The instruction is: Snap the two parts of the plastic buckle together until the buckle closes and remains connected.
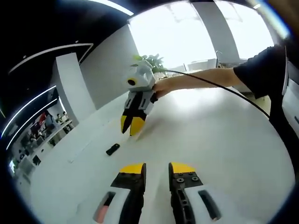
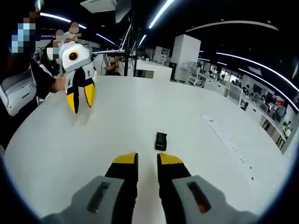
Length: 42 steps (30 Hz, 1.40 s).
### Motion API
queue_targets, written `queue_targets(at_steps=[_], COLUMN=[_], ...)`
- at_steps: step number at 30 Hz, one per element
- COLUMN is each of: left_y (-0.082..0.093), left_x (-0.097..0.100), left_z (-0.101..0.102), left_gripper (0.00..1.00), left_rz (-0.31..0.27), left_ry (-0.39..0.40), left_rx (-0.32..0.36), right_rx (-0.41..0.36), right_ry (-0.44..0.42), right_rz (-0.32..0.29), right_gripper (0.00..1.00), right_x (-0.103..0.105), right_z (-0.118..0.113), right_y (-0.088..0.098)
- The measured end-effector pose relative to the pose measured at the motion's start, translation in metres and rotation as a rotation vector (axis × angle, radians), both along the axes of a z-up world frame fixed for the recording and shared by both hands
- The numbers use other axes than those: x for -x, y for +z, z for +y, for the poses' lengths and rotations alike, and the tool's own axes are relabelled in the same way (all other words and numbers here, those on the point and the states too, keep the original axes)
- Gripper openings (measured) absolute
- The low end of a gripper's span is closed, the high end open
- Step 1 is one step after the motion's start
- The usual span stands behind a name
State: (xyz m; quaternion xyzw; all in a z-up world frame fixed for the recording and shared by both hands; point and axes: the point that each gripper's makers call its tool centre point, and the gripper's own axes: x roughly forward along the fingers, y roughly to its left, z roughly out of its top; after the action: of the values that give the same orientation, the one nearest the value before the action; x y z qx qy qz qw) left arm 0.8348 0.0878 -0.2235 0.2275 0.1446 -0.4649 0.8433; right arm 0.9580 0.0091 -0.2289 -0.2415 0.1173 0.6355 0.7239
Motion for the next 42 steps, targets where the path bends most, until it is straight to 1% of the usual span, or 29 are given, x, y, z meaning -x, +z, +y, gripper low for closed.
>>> queue_targets(at_steps=[3,6,8,10,11,13,14,16,18,20,22,25,26,28,33,34,36,37,40,42], left_y=[0.000,0.001,0.003,0.005,0.005,0.007,0.007,0.008,0.007,0.006,0.007,0.010,0.011,0.012,0.019,0.021,0.023,0.023,0.021,0.018], left_x=[-0.005,-0.010,-0.013,-0.015,-0.015,-0.016,-0.017,-0.018,-0.018,-0.017,-0.017,-0.018,-0.019,-0.019,-0.017,-0.015,-0.013,-0.012,-0.009,-0.007], left_z=[0.004,0.007,0.009,0.012,0.012,0.013,0.014,0.014,0.013,0.013,0.013,0.013,0.015,0.016,0.020,0.021,0.022,0.023,0.031,0.037], left_gripper=[0.18,0.18,0.18,0.18,0.18,0.18,0.18,0.18,0.19,0.20,0.20,0.20,0.20,0.20,0.20,0.20,0.20,0.20,0.20,0.20], left_rz=[-0.009,-0.013,-0.019,-0.024,-0.025,-0.028,-0.032,-0.037,-0.035,-0.043,-0.047,-0.047,-0.048,-0.053,-0.055,-0.057,-0.056,-0.052,-0.029,-0.022], left_ry=[0.030,0.058,0.078,0.095,0.098,0.105,0.109,0.113,0.115,0.121,0.131,0.150,0.164,0.166,0.197,0.208,0.218,0.226,0.288,0.317], left_rx=[-0.005,0.004,0.015,0.023,0.025,0.031,0.035,0.039,0.036,0.022,0.018,0.037,0.042,0.041,0.069,0.076,0.086,0.090,0.106,0.090], right_rx=[-0.031,-0.039,-0.059,-0.065,-0.064,-0.082,-0.096,-0.102,-0.110,-0.127,-0.136,-0.143,-0.144,-0.148,-0.132,-0.135,-0.163,-0.182,-0.193,-0.203], right_ry=[-0.023,-0.052,-0.081,-0.098,-0.121,-0.110,-0.097,-0.102,-0.130,-0.172,-0.196,-0.232,-0.234,-0.242,-0.304,-0.333,-0.355,-0.386,-0.419,-0.440], right_rz=[0.003,-0.010,-0.004,-0.024,-0.035,-0.042,-0.033,-0.040,-0.054,-0.054,-0.055,-0.063,-0.065,-0.082,-0.105,-0.108,-0.106,-0.096,-0.110,-0.136], right_gripper=[0.15,0.17,0.17,0.17,0.17,0.17,0.17,0.17,0.18,0.19,0.20,0.20,0.20,0.20,0.23,0.23,0.23,0.23,0.23,0.22], right_x=[0.005,0.008,0.010,0.013,0.014,0.022,0.028,0.035,0.039,0.040,0.044,0.051,0.055,0.061,0.067,0.067,0.071,0.072,0.079,0.083], right_z=[-0.001,-0.002,-0.003,-0.004,-0.006,-0.006,-0.005,-0.006,-0.008,-0.010,-0.013,-0.019,-0.021,-0.024,-0.033,-0.036,-0.038,-0.040,-0.042,-0.043], right_y=[0.001,0.000,0.002,0.004,0.005,0.009,0.011,0.013,0.017,0.019,0.021,0.023,0.024,0.026,0.028,0.030,0.035,0.038,0.044,0.050])
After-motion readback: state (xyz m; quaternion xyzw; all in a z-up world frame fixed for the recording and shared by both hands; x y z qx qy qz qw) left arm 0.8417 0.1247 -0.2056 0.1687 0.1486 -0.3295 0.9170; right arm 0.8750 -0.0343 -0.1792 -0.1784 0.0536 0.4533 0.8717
